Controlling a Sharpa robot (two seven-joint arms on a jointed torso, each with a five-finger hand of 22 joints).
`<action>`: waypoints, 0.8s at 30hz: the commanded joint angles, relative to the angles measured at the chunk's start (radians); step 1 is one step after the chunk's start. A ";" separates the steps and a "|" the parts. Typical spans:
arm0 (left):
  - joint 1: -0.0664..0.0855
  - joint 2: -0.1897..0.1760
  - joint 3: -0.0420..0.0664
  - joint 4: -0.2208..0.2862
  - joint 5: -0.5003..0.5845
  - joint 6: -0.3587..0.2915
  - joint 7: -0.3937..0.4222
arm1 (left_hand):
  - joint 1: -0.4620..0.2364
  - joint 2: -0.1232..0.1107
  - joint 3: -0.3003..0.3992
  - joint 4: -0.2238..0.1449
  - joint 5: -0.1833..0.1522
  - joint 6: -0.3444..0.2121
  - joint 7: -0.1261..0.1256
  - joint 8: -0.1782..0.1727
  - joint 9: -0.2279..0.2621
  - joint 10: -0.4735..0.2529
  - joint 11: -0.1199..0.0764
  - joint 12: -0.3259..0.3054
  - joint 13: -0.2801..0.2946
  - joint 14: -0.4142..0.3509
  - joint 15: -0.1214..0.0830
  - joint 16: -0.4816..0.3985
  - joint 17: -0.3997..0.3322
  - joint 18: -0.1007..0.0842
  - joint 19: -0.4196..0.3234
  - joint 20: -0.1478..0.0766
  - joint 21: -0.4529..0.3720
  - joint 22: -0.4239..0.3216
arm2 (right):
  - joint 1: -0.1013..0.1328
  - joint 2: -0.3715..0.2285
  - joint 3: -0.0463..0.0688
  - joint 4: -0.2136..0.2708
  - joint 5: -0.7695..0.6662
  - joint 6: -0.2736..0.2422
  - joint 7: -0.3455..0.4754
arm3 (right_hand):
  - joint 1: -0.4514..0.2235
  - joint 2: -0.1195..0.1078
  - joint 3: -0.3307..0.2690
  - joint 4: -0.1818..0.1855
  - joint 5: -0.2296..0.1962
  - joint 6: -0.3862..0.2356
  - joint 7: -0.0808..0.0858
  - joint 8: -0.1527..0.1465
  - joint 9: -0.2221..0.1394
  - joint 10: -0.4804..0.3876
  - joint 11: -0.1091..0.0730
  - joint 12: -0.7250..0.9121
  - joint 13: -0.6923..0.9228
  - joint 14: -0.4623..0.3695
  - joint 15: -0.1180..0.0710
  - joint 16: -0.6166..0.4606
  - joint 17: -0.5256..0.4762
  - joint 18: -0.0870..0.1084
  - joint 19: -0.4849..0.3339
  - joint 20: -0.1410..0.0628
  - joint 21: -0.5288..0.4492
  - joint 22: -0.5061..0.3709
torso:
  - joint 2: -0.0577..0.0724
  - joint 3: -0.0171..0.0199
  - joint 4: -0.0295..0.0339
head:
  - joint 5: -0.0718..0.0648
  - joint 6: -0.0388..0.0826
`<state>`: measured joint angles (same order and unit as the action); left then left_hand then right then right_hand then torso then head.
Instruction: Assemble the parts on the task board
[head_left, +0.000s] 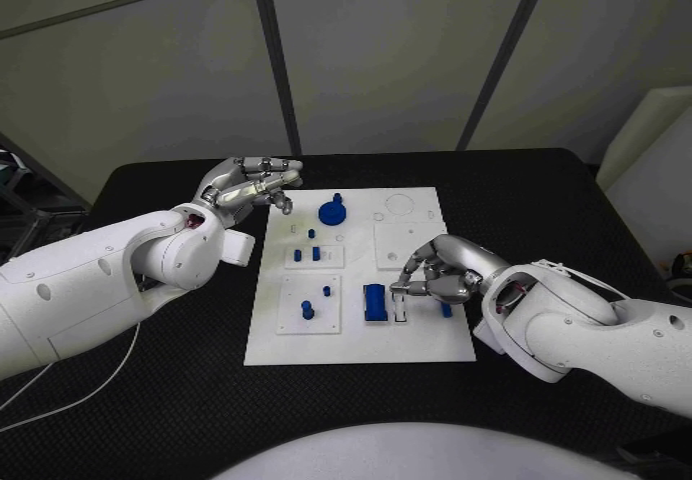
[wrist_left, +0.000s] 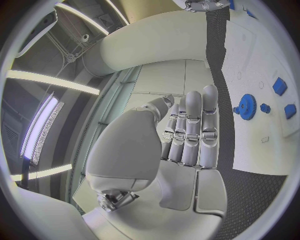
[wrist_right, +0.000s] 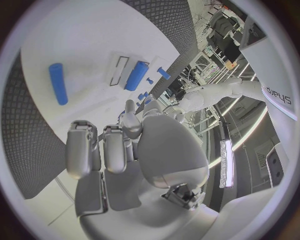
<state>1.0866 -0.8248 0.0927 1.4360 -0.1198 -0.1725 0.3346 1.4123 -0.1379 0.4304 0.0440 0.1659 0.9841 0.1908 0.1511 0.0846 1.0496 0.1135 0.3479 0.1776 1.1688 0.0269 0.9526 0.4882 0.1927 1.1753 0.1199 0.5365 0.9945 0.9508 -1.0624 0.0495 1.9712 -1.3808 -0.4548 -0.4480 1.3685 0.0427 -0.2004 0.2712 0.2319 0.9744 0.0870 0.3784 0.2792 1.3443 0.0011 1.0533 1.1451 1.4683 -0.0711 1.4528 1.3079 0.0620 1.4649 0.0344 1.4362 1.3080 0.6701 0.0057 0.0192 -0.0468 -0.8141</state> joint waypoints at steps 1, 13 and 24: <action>0.001 -0.004 0.000 0.004 0.002 0.013 0.000 | 0.003 0.008 -0.002 -0.001 0.007 -0.007 -0.001 0.007 -0.001 -0.007 -0.003 0.003 0.001 -0.007 0.000 -0.002 -0.002 -0.010 -0.005 0.002 -0.004 -0.001 | 0.002 -0.036 0.004 -0.005 0.010 0.014 0.018 | -0.003 0.005 -0.010 0.005 0.003 -0.011 0.006 -0.029 -0.012 -0.009 0.010 -0.027 -0.019 0.059 0.011 -0.007 0.033 -0.014 0.006 0.013 -0.006 0.064 | -0.001 -0.0043 -0.0021 | -0.010 0.003; 0.001 -0.005 0.000 0.006 0.002 0.016 0.002 | 0.003 0.008 -0.002 -0.001 0.007 -0.007 -0.001 0.007 -0.001 -0.007 -0.003 0.003 0.001 -0.007 0.000 -0.002 -0.002 -0.010 -0.005 0.002 -0.004 -0.001 | 0.001 -0.112 0.007 -0.035 -0.099 0.095 -0.041 | 0.020 0.003 -0.030 0.007 0.016 0.031 0.005 -0.076 -0.028 0.000 0.010 -0.037 -0.020 0.062 0.013 -0.002 0.043 -0.016 0.010 0.018 -0.001 0.072 | 0.000 -0.0051 -0.0091 | -0.048 0.009; -0.001 -0.005 0.000 0.006 0.002 0.018 0.003 | 0.003 0.008 -0.003 -0.001 0.006 -0.008 0.000 0.007 -0.002 -0.008 -0.002 0.004 0.001 -0.008 0.000 -0.001 -0.002 -0.010 -0.005 0.002 -0.004 -0.001 | -0.007 -0.116 0.005 -0.030 -0.168 0.166 -0.088 | 0.004 -0.017 -0.061 0.015 0.024 0.060 0.000 -0.092 -0.030 0.005 0.006 -0.043 -0.020 0.061 0.010 -0.003 0.043 -0.016 0.010 0.016 -0.001 0.072 | -0.001 -0.0063 -0.0070 | -0.065 0.008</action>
<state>1.0843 -0.8303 0.0924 1.4396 -0.1198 -0.1682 0.3342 1.4123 -0.1379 0.4304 0.0440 0.1659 0.9841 0.1907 0.1531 0.0847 1.0495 0.1129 0.3478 0.1775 1.1686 0.0271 0.9526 0.4877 0.1928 1.1753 0.1199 0.5365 0.9948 0.9446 -1.1803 0.0547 1.9391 -1.4998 -0.3464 -0.5053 1.3725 0.0357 -0.2551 0.2846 0.2493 1.0265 0.0872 0.2901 0.2506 1.3454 0.0072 1.0135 1.1241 1.4685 -0.0641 1.4489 1.3077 0.0621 1.4651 0.0446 1.4362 1.3078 0.6698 0.0004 0.0098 -0.1096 -0.8058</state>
